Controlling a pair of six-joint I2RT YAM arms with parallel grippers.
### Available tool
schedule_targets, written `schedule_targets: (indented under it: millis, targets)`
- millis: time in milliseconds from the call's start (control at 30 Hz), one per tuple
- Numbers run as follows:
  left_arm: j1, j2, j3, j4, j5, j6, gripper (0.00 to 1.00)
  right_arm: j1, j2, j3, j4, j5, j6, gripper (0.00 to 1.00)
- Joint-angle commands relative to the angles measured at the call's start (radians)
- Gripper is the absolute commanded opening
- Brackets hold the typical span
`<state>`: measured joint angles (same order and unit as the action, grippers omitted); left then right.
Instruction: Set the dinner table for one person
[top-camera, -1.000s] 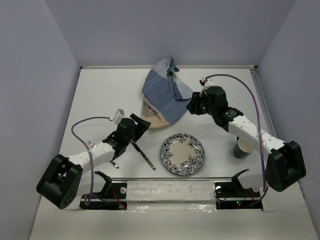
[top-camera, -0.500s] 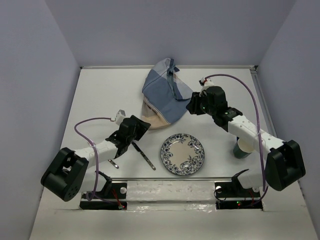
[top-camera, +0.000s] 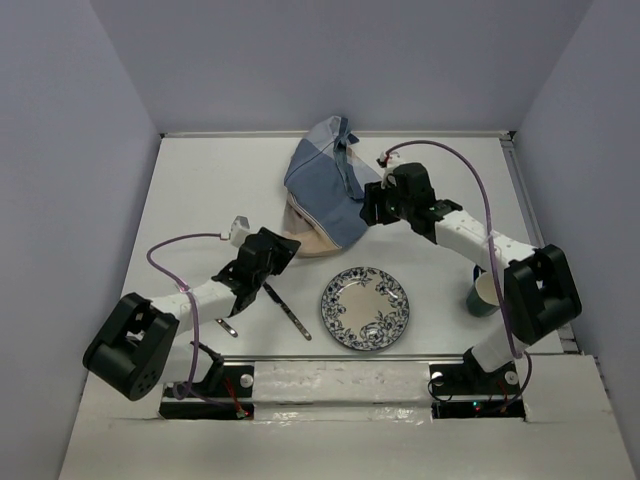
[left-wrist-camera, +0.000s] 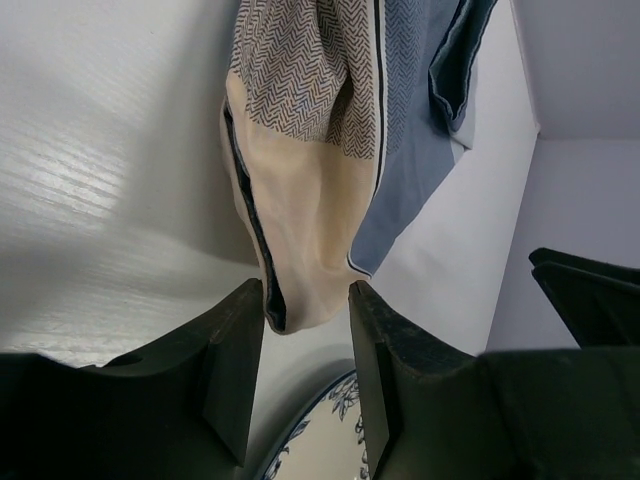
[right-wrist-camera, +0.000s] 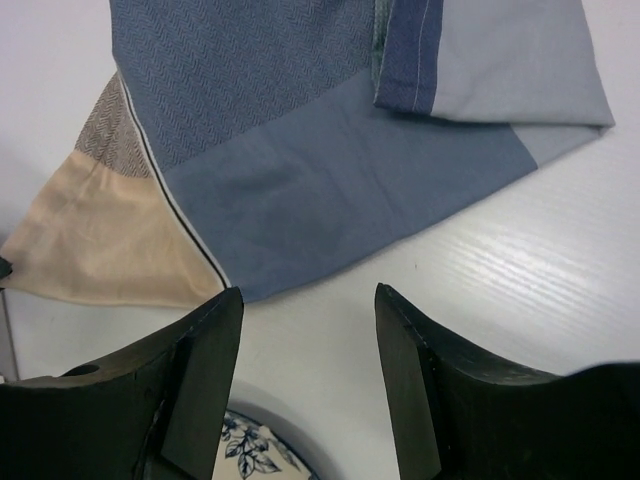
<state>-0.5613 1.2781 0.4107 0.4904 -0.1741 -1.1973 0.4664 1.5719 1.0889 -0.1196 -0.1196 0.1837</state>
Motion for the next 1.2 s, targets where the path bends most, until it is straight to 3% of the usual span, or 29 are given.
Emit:
schedule_targets:
  millis: [0, 633, 1167]
  targets:
    - [-0.005, 0.015, -0.001, 0.071, -0.036, 0.011, 0.48, 0.008, 0.063, 0.104, -0.038, 0.027, -0.084, 0.62]
    - [0.014, 0.066, -0.041, 0.154, 0.01, 0.028, 0.44, 0.018, 0.375, 0.437, -0.176, 0.107, -0.392, 0.59]
    - [0.023, 0.089, -0.023, 0.166, 0.024, 0.064, 0.41, 0.058, 0.582, 0.628, -0.235, 0.256, -0.503, 0.58]
